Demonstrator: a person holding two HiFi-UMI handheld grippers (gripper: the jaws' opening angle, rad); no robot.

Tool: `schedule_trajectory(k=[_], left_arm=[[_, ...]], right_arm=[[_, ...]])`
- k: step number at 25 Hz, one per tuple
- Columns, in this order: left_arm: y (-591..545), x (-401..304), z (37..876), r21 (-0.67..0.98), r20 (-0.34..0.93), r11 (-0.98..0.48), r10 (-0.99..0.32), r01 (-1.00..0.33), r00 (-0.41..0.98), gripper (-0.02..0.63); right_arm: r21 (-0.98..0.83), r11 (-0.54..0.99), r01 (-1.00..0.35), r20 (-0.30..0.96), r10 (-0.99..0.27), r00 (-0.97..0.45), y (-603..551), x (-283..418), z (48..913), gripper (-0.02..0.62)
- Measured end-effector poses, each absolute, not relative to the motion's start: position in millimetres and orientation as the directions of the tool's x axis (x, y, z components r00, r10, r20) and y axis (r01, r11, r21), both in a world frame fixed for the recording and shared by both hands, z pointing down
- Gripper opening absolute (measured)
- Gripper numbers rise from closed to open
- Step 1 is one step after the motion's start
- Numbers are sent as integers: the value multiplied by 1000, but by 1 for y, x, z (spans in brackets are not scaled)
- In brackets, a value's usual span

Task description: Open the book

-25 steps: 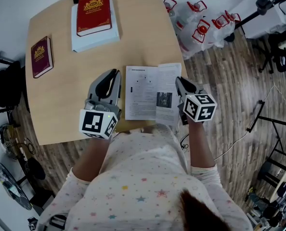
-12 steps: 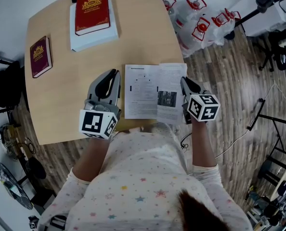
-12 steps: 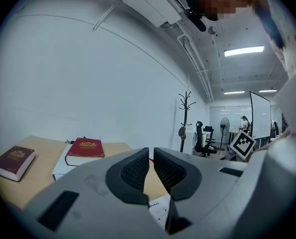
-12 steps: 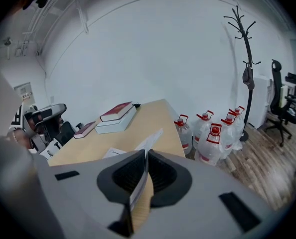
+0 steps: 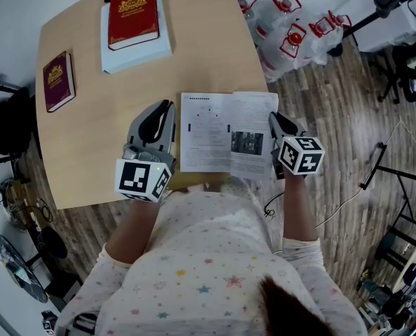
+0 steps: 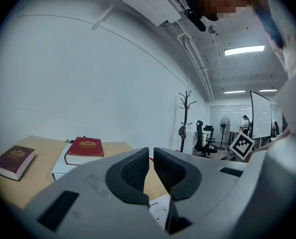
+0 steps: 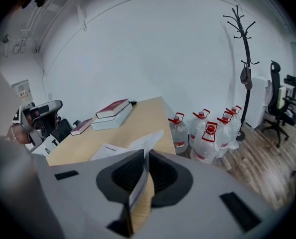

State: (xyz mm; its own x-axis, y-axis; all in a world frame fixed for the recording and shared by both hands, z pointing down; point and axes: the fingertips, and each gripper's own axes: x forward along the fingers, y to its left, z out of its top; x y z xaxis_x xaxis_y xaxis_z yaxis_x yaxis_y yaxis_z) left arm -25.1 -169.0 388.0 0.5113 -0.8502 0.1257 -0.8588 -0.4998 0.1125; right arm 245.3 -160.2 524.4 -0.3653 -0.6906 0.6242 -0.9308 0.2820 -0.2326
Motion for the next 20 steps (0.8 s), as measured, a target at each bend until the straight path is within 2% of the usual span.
schedule_trajectory(k=[10,11,20], left_arm=[[-169,-25,388,103,135,-488,-857,-867,498,35],[-169,-26,388,101,137,-486,-857,-868,496,35],[-168,-27,390,91,152,-481,-859,-872,490,35]], right_arm=[[-229,282,-932,655,-663,-362,-161,264,545,40],[-213,287,-934,665,-658,-354,-161,266,548,14],[-171,252,-953,692,-657,-298,-167,284,566,6]])
